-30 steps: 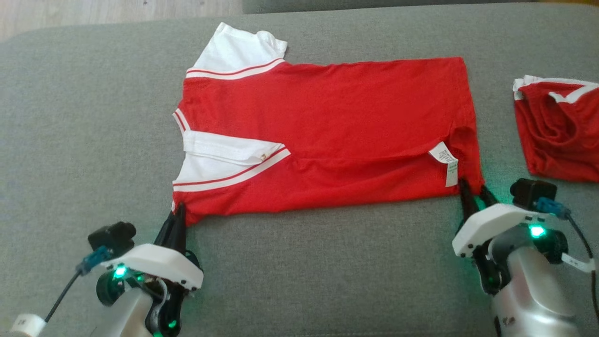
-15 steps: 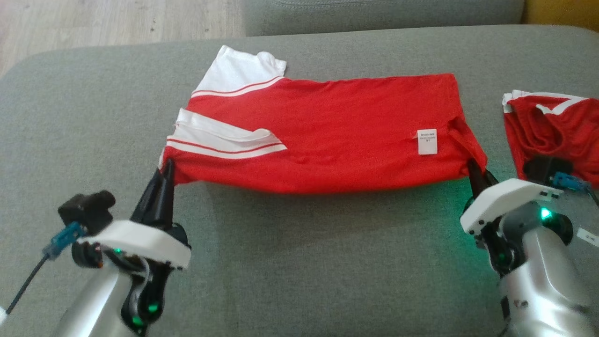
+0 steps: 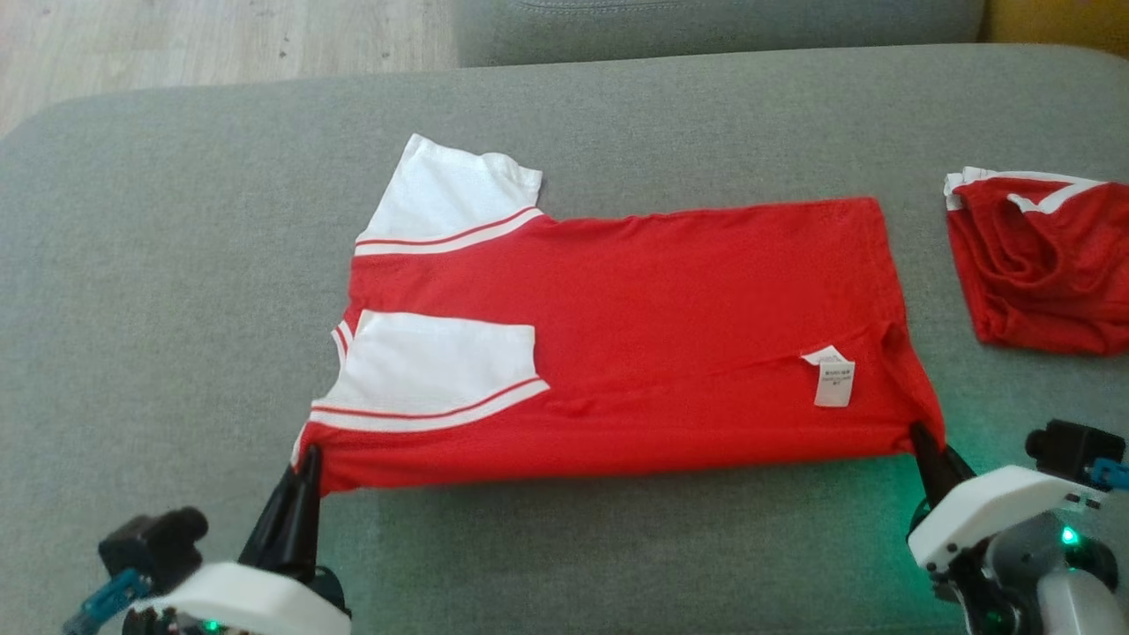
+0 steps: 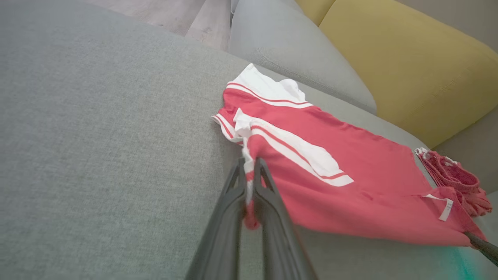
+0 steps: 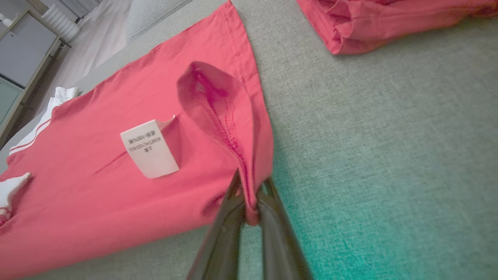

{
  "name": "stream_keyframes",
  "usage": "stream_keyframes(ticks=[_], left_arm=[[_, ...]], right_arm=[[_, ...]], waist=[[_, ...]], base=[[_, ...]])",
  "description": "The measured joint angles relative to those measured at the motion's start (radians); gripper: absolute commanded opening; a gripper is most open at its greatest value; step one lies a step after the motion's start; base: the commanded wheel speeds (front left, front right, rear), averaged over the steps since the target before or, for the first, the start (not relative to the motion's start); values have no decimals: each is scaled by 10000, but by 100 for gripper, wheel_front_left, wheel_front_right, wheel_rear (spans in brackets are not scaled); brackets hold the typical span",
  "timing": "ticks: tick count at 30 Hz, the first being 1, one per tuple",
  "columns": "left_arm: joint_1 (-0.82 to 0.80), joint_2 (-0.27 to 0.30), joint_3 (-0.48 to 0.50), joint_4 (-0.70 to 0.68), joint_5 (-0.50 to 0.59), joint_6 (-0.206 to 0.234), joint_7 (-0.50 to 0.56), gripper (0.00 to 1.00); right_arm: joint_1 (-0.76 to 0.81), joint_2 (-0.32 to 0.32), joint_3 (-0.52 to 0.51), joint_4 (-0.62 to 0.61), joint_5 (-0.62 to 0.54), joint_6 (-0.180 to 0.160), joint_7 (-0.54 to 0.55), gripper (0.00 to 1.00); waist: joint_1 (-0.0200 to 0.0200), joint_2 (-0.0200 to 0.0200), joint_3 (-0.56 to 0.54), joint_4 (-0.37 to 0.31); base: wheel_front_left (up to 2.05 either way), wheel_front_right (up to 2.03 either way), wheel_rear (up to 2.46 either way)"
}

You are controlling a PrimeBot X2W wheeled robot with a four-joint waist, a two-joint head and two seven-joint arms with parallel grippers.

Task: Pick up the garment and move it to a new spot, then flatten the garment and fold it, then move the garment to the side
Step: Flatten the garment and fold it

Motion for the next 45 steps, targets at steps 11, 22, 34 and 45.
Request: stream_keyframes(ticks=[11,22,34,45], left_arm=[[33,-155,4,961,-125,-107,-224,100],[-2802,759,73,727,677,-458,596,100],[-7664,1302,-420,2602,1398,-1603,2773,100],[-9446,1580,-903,5319,1674,-2113,4351,100]], right_arm=[[349,2,-337,-832,82,0,-656,100],[25,2,-268,-2050,-1043,0,-874,100],[-2375,-21,1325,-2615,-1421,0,-836,100],[-3833,-38,2408,-2815,-1578,0,-1020,100]], waist=[[0,0,2,-180],[1,0,519,-407],[3,0,1855,-1109],[3,0,3352,-2217]], base=[[0,0,0],[0,0,0],[0,0,0],[0,0,0]])
